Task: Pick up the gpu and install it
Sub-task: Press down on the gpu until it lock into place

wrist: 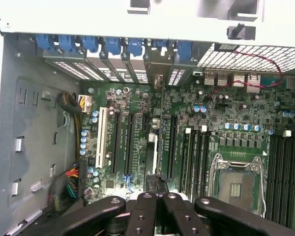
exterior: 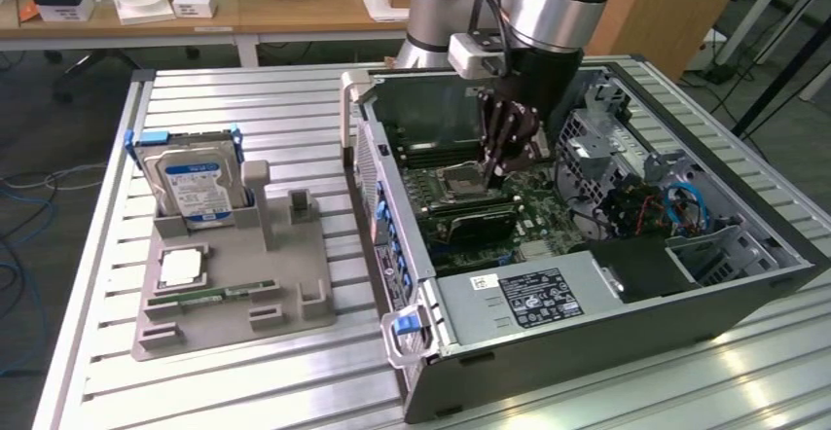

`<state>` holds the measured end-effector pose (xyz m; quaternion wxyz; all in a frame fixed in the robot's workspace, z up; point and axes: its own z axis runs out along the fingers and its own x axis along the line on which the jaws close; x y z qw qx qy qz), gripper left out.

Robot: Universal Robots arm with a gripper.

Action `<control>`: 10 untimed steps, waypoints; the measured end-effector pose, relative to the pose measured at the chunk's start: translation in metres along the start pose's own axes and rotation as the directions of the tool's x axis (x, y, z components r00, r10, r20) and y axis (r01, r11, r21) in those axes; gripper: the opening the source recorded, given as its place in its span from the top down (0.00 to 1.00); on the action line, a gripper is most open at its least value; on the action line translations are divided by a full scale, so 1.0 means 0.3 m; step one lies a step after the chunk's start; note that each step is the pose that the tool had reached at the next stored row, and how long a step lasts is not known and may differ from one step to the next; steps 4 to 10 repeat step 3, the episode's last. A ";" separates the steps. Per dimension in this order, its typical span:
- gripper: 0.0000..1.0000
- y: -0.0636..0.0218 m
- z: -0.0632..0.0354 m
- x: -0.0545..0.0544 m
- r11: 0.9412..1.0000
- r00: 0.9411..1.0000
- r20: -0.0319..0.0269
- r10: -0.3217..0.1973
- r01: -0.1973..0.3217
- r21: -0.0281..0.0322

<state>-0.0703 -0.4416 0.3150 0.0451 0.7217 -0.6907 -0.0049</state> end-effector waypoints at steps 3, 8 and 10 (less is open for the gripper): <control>0.89 0.000 -0.005 0.000 1.000 1.000 0.000 0.000 0.000 0.000; 0.89 0.000 -0.005 0.000 1.000 1.000 0.000 0.000 0.000 0.000; 0.89 0.000 -0.005 0.000 1.000 1.000 0.000 0.000 0.000 0.000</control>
